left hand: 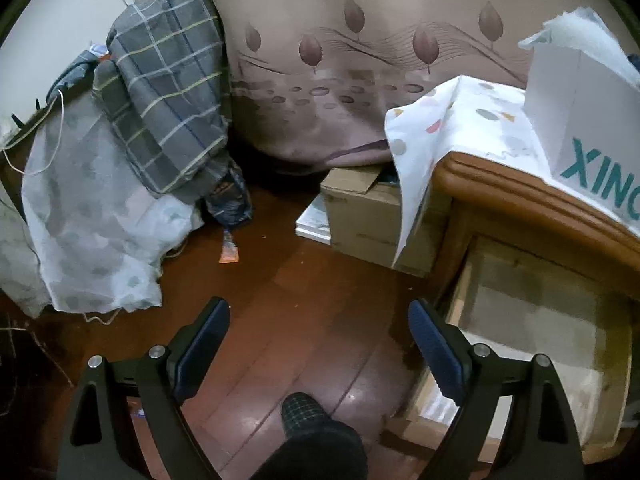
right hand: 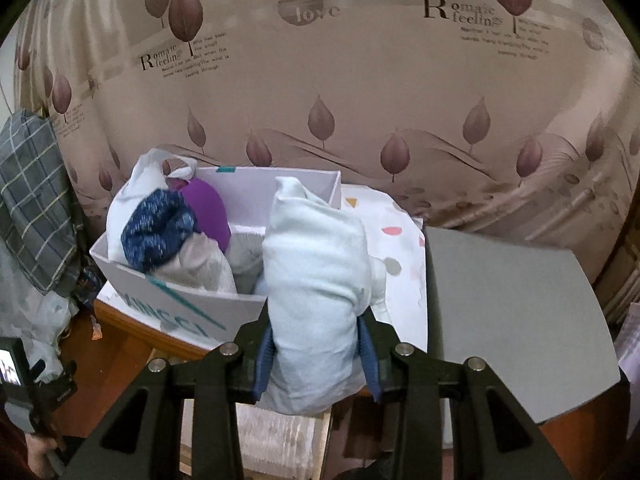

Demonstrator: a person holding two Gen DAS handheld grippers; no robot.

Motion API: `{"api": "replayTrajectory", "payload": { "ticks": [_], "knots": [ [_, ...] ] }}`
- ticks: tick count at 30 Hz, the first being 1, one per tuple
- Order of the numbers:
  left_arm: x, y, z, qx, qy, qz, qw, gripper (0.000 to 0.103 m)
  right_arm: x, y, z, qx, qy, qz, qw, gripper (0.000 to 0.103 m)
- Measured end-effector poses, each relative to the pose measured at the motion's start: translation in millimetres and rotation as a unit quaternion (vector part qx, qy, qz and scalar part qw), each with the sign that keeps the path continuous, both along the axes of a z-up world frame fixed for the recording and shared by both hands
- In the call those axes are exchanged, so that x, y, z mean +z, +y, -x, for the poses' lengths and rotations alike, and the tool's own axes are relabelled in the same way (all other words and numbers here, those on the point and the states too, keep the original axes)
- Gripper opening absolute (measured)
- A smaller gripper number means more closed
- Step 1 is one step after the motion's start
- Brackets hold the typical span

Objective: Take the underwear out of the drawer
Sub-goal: 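Carry the white underwear into the shoe box and open the right tool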

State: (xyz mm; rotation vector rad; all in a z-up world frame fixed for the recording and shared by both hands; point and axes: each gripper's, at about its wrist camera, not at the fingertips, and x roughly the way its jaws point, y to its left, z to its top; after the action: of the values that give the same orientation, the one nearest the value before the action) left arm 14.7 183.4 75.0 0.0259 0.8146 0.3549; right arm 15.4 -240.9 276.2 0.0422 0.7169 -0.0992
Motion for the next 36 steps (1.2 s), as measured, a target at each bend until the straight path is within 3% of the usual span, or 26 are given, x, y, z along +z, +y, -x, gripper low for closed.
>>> {"api": "replayTrajectory", "payload": {
  "ticks": [7, 14, 24, 36],
  "knots": [
    [0.7, -2.6, 1.7, -0.005, -0.006, -0.009, 0.9999, 0.091, 19.4, 13.8, -40.6, 0.014, 0.006, 0.020, 1.000, 0.037],
    [1.9, 1.2, 3.3, -0.003, -0.009, 0.002, 1.0000, 0.091, 19.7, 30.3, -76.5, 0.025, 0.020, 0.025, 0.999, 0.037],
    [2.7, 7.4, 3.5, 0.006, -0.011, 0.014, 0.9998, 0.092, -2.3, 44.8, -116.5, 0.030, 0.061, 0.042, 0.997, 0.037],
    [2.2, 14.7, 2.7, 0.013, -0.008, 0.020, 0.9997, 0.092, -39.8, 55.5, -132.9, 0.033, 0.102, 0.068, 0.992, 0.041]
  ]
}}
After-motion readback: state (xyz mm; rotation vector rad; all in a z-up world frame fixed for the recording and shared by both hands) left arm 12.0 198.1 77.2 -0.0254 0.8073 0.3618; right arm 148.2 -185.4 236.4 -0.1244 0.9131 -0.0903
